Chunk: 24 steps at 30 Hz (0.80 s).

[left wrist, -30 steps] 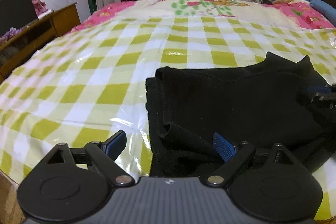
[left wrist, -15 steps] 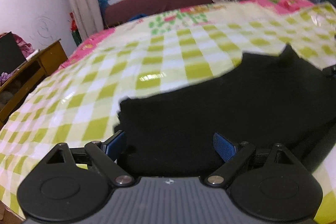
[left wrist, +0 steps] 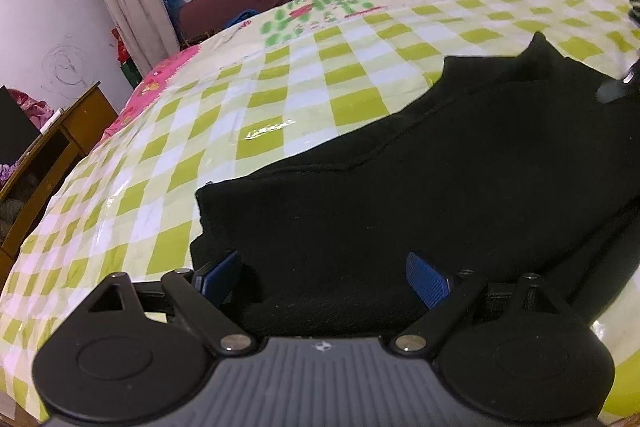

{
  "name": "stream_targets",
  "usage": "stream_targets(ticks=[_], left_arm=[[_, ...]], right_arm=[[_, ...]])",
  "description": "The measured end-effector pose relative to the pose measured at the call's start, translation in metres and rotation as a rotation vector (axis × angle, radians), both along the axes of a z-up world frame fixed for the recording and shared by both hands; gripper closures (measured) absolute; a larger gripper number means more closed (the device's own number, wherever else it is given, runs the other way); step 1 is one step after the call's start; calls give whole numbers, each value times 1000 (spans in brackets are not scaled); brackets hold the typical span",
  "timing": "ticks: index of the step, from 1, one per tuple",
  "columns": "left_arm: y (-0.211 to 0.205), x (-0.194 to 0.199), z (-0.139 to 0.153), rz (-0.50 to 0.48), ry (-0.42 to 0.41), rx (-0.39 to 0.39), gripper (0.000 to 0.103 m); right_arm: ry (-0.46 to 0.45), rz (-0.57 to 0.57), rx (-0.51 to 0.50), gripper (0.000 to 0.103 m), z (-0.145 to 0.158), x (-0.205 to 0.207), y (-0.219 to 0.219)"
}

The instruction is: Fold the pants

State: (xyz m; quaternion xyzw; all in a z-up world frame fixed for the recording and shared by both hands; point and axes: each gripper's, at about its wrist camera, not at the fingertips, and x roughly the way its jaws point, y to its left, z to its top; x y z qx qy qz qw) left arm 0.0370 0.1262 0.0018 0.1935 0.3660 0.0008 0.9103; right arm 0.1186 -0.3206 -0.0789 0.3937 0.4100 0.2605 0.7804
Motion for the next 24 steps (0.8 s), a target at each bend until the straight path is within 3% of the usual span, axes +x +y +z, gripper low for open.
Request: stream_targets(ticks=[3,5,7,8,11,13,15,17,21,24], left_arm=[[-4,2,0,-6,13,28,0],[-5,2,2,-9,21,32,0],[-7,2,2,-19,25,24,0],[-10,2,3,-32,22,13,1],[-25,0,2,-104,7,-34,1],[-36,-1,1,-154,-12,-68,1],[-44,0,0,-194,-26,-98,1],[-47,3,-2,-216,-36,-118,1],[-36,3,4,-202,-60,-188,1],[-19,-2,10,-160,-82,-231,1]], right_arm=[[-12,-33,82,85,15,2,5],[-82,-43,176,87,36,-9,5],[-162,-61,150,88,54,-23,3],[-159,-78,121,89,53,-25,0],[-27,-152,81,89,45,-26,-13],[-49,-181,45,89,61,-35,-18],[-89,-208,-26,89,84,-41,-20],[-49,-232,-125,89,100,-33,-12],[-110,-130,-329,88,149,-19,60],[-213,-36,-517,88,181,-20,131]])
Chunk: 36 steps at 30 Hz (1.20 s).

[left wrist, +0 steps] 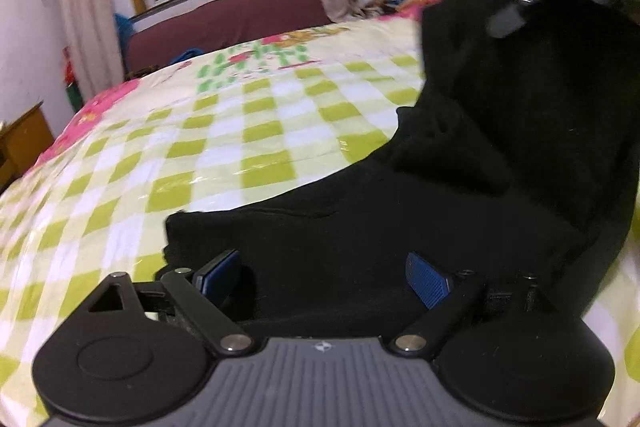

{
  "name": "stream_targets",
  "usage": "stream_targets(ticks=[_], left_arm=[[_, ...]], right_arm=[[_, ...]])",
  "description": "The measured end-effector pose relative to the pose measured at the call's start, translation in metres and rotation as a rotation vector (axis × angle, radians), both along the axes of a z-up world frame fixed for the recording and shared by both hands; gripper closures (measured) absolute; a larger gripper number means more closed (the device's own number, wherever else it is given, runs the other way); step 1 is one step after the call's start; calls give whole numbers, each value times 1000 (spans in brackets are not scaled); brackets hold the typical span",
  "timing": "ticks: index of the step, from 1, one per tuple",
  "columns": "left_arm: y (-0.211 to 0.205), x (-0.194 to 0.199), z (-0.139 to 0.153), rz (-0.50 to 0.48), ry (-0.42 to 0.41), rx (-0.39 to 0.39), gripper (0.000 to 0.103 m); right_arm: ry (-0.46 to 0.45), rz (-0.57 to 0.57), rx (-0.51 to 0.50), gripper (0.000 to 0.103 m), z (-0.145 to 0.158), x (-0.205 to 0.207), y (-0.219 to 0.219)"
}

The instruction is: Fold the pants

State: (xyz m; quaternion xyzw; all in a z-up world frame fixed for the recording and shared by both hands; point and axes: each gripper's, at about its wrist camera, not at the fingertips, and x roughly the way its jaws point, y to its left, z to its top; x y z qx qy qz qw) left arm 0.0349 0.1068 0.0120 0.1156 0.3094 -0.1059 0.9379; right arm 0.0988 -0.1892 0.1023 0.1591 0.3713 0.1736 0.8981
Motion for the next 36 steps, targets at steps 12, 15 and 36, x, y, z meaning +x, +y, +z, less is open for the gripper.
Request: stream_targets(ticks=[12,15,36], left_arm=[[74,-20,-14,136,27,-153,0],[86,-19,-17,155,38,-228,0],[125,-75,3,218,0,-133,0]], right_arm=[[-117,332,-350,87,-29,-54,208],[-108,368,-378,87,-36,-61,228],[-212,395,-241,50,-20,-91,189]])
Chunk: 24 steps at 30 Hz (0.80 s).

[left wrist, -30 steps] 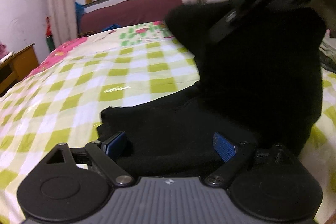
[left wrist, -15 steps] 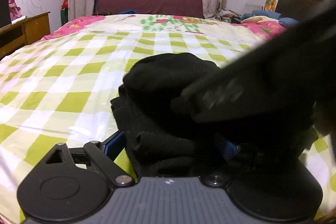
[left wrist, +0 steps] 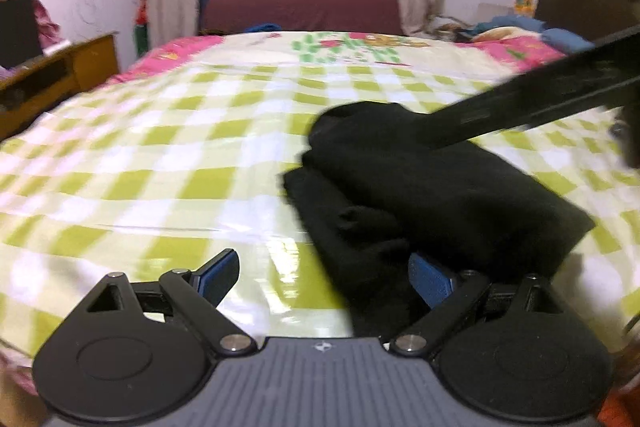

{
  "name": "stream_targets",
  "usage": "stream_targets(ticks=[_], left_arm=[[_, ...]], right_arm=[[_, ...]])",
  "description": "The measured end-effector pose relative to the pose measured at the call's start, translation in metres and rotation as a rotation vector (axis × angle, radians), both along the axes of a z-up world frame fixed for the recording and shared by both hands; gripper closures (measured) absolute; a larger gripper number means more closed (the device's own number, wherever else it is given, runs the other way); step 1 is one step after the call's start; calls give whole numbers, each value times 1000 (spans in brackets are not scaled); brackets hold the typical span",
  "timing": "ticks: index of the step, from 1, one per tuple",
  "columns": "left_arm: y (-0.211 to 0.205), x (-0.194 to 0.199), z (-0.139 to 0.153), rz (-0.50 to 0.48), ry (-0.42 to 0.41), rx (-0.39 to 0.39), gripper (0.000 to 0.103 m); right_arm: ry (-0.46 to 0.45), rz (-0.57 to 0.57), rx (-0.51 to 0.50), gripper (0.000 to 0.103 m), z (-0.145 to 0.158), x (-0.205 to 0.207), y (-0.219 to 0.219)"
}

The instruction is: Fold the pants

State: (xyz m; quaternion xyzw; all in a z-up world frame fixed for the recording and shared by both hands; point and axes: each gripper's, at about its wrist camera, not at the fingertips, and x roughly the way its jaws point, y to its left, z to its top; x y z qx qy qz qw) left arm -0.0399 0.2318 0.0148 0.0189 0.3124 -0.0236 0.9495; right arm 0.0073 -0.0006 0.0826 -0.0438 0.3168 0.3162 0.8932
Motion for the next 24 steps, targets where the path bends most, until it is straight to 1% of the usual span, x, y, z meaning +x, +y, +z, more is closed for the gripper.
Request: stream_targets(ticks=[2,4,6,8,10,13,15,17,19,20,22,24], left_arm=[[7,-1,3,26,3,6,0],[8,-2,5,35,10,-4,0],[8,-3,11,23,11,-25,0],[6,-4,16,-13,13,-56,0],[0,-10,21,-55,26,-75,0],[-9,-13,30,-116,40,-126,0],[-17,-9,33,-145,46,-161,0],[-24,2,30,-161,92,-190,0],[-29,12,24,-161,136,-211,0],[-31,15,22,-161,157,-220,0],[-35,20,24,-161,168,-224,0],[-40,25,31,-170,160,-210,0]], right_arm=[[-8,-44,-4,49,1,-1,-19],[3,-98,-29,49,-5,0,-33],[21,-142,-55,49,-14,1,-45],[50,-155,-37,49,-19,-2,-56],[39,-120,-31,49,-20,-11,-61],[-19,-65,-71,49,-22,-28,-64],[-36,-24,-79,49,-24,-38,-68],[-43,14,-68,48,-26,-47,-76],[-47,52,-64,40,-27,-54,-81],[-53,71,-66,40,-29,-58,-81],[-92,119,-77,39,-33,-67,-78],[-161,159,-103,37,-37,-75,-71]])
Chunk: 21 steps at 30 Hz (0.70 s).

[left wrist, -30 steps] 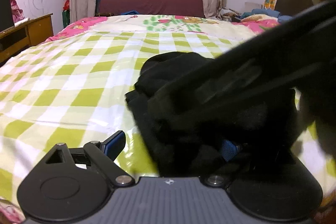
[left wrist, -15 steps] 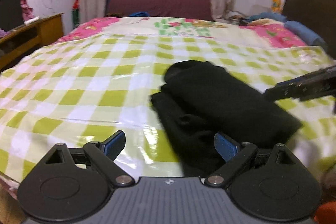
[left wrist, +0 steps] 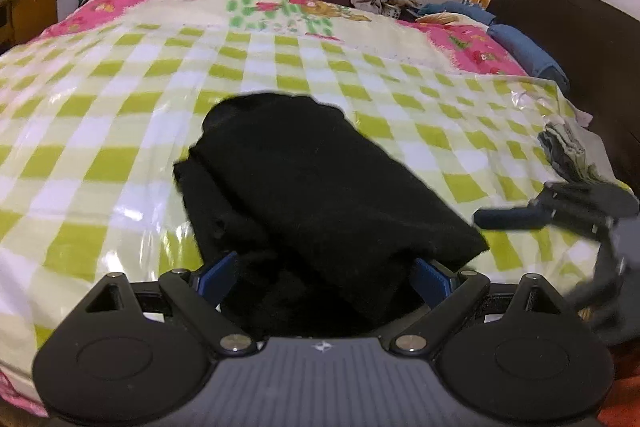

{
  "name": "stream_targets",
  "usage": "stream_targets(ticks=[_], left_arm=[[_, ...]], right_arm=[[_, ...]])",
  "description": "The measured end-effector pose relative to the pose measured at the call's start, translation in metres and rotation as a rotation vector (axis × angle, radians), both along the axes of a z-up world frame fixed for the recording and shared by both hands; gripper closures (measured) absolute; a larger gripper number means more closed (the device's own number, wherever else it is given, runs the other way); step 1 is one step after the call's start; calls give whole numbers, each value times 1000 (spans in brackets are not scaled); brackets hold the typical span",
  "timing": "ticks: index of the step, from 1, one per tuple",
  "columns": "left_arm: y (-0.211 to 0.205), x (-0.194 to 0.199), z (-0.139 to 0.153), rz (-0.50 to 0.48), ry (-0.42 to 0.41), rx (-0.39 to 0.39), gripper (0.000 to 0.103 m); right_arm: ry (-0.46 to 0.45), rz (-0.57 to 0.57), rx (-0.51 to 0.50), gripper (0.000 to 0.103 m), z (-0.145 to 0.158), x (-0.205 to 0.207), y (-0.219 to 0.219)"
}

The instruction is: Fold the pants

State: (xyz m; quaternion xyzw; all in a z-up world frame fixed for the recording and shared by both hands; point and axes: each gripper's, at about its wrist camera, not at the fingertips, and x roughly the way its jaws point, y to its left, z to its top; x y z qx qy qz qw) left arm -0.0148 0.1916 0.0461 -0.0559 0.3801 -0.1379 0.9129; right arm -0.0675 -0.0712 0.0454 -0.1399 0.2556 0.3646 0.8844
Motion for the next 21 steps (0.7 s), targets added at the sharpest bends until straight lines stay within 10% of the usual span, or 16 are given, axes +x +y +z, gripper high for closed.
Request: stream_targets(ticks=[14,21], left_arm=[[-15,50,-1,33,77,54,0],[-15,65,6,30,50,41,17]], right_arm=[[-279,40,-70,38,-31,-6,51],[-156,-74,-8,101,-8,14,28]])
